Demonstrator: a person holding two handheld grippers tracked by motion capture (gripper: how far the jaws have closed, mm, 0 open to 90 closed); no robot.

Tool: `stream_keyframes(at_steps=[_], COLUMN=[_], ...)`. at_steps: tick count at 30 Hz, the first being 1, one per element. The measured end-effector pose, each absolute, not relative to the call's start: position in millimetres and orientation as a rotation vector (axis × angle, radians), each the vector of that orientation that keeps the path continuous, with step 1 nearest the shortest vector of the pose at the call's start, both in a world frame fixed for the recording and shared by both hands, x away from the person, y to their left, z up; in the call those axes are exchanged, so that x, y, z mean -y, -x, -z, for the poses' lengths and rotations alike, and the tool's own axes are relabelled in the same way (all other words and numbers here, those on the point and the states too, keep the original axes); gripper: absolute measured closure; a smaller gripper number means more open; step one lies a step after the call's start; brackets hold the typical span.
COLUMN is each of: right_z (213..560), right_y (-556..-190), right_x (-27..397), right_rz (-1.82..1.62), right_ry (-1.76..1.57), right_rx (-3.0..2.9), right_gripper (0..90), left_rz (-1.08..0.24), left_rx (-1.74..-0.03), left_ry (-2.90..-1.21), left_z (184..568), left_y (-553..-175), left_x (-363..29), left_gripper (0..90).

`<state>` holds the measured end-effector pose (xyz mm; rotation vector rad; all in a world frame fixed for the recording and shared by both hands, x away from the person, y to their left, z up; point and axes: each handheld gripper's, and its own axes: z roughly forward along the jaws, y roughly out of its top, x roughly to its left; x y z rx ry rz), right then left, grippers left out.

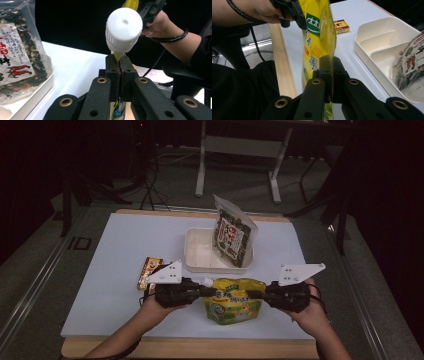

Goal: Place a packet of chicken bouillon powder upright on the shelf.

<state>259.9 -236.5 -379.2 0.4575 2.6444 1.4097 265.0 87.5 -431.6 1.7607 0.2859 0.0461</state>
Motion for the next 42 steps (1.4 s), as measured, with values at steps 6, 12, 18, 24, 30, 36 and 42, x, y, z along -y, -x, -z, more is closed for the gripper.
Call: stream_keyframes(at_steps=[6, 12, 18, 24, 30, 36, 42], right_z=[376, 372, 368, 362, 355, 350, 351], right_y=[-260, -264, -268, -273, -277, -280, -291], right_x=[236, 236, 232, 227, 218, 203, 186], right_rz=[-1.419, -1.422, -1.422, -1.441, -1.484, -1.502, -1.515], right_ry=[-0.475, -0.537, -0.626, -0.695, -0.737, -0.785, -0.87], right_rx=[-2.612, -2.565, -2.503, -2.431, -2.379, -2.304, -2.226], right_gripper=[90.0, 90.0, 90.0, 90.0, 90.0, 90.0, 90.0], left_rz=[-0.108, -0.18, -0.21, -0.264, -0.314, -0.369, -0.4], left_rx=[-0.369, -0.449, -0.502, -0.54, -0.574, -0.636, -0.694], left_ry=[-1.726, -1.725, -1.739, -1.733, -1.747, -1.741, -1.708], left_z=[428, 430, 435, 440, 447, 459, 473], left_y=[-263, -260, -258, -250, -241, -232, -225], left_x=[-92, -98, -104, -110, -119, -135, -149], left_gripper=[56.7, 29.9, 7.5, 1.6, 1.6, 1.1, 1.0])
